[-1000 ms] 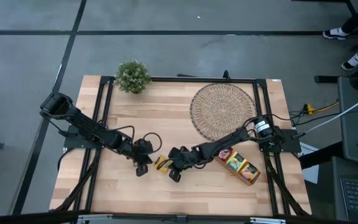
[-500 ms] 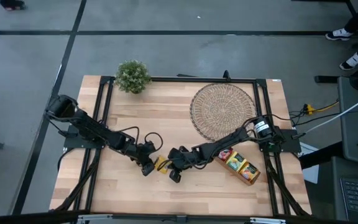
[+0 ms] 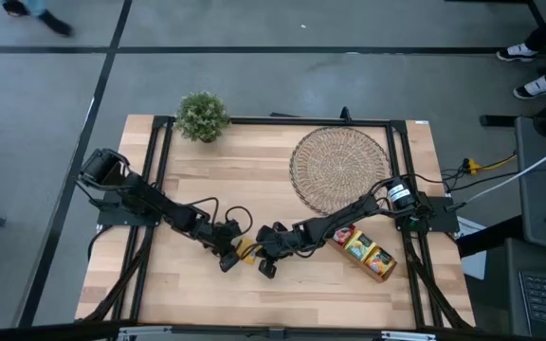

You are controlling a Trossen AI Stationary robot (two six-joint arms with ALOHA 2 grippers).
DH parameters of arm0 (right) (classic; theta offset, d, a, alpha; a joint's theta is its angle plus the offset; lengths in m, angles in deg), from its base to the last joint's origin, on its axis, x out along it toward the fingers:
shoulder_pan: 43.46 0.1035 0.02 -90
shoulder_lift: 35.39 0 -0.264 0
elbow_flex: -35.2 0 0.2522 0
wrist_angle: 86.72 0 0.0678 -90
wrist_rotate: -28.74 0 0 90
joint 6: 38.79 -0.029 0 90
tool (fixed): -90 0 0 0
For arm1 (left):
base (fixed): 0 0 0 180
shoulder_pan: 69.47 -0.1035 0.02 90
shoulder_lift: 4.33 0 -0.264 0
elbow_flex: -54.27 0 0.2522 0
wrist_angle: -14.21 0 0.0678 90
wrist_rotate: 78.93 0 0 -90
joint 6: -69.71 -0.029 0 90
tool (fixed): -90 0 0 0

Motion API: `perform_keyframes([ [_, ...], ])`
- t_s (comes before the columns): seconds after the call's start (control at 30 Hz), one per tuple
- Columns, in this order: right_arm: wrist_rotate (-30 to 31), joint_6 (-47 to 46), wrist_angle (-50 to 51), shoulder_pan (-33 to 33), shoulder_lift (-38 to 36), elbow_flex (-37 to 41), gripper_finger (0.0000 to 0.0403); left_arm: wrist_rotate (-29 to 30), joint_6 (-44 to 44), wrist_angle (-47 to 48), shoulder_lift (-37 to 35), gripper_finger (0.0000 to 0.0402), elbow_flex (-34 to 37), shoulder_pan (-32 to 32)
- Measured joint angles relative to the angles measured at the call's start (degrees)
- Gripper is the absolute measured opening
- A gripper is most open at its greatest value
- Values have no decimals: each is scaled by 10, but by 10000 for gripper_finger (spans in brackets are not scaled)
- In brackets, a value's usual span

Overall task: Pick & Place Tea
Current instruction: Put the orange tea bag into the right slot of the wooden organizer

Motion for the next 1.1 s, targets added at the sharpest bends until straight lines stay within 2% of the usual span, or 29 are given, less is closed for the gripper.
perform_keyframes([
  [0.17, 1, 0, -4, 0, 0, 0, 5, 27, -7, -11, 0, 54, 0, -1],
  [0.33, 1, 0, -4, 0, 1, 0, 8, 31, -17, -13, 0, 6, 0, -1],
  [0.43, 1, 0, -4, 0, 1, 0, 12, 29, -23, -13, 0, 4, 0, -1],
  [0.6, 1, 0, -4, 0, 1, 0, 4, -10, -18, -14, 0, 5, 0, -4],
  [0.8, 1, 0, -4, 0, 1, 0, 11, -26, -8, -13, -1, 35, 0, -4],
  [1.1, 1, 1, -2, 0, 1, 0, 9, -76, -15, -13, -4, 132, 0, -7],
])
